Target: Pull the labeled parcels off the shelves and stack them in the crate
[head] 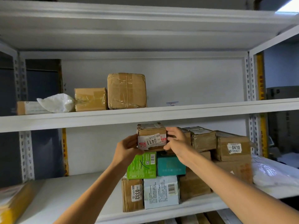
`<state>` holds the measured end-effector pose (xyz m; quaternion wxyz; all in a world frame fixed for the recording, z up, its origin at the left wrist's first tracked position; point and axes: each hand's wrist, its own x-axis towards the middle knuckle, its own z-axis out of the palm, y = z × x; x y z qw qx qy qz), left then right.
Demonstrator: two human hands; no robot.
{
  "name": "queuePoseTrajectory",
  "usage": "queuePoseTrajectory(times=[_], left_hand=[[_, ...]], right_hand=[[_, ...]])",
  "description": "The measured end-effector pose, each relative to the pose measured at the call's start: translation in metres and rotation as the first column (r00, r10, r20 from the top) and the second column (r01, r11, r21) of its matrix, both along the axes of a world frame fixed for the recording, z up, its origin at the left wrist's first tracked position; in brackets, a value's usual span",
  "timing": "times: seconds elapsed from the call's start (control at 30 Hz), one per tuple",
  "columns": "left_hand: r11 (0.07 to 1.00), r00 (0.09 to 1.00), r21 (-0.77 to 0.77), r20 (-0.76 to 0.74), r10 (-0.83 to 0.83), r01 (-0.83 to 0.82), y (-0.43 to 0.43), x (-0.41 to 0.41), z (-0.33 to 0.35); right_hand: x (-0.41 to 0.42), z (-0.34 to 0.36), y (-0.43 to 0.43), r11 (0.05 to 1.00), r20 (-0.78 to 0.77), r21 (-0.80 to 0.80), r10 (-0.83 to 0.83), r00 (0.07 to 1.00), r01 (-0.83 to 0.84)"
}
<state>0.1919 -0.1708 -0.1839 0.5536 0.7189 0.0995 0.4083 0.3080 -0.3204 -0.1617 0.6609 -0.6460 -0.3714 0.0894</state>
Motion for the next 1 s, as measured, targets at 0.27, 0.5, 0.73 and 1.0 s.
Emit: queuePoseTrajectory(times=[0.27, 0.5, 0.73, 1.0], left_hand=[[0.969, 0.974, 0.114, -0.042, 0.224, -0.218, 0.003, -0.003, 0.01], [0.974, 0.977, 0.146, -0.1, 0.19, -0.175, 0.005, 0.012, 0.02], [0.953, 0.979, 0.243, -0.046, 0.198, -0.181, -0.002, 0.011, 0.01], [0.998, 0.997, 0.048, 0.057, 0.047, -0.05, -0.01, 0.0, -0.001]], right_hand=[[-0.001, -0.003, 0.004, 0.998, 0.077, -0.029, -0.048, 0.996, 0.051], [0.004, -0.007, 0.002, 0.993, 0.173, -0.12, 0.003, 0.985, 0.018], [0.007, -0.02, 0.001, 1.0, 0.098, -0.006, -0.016, 0.995, 0.017], [0.003, -0.017, 0.002, 0.999, 0.156, -0.003, -0.051, 0.986, 0.052]])
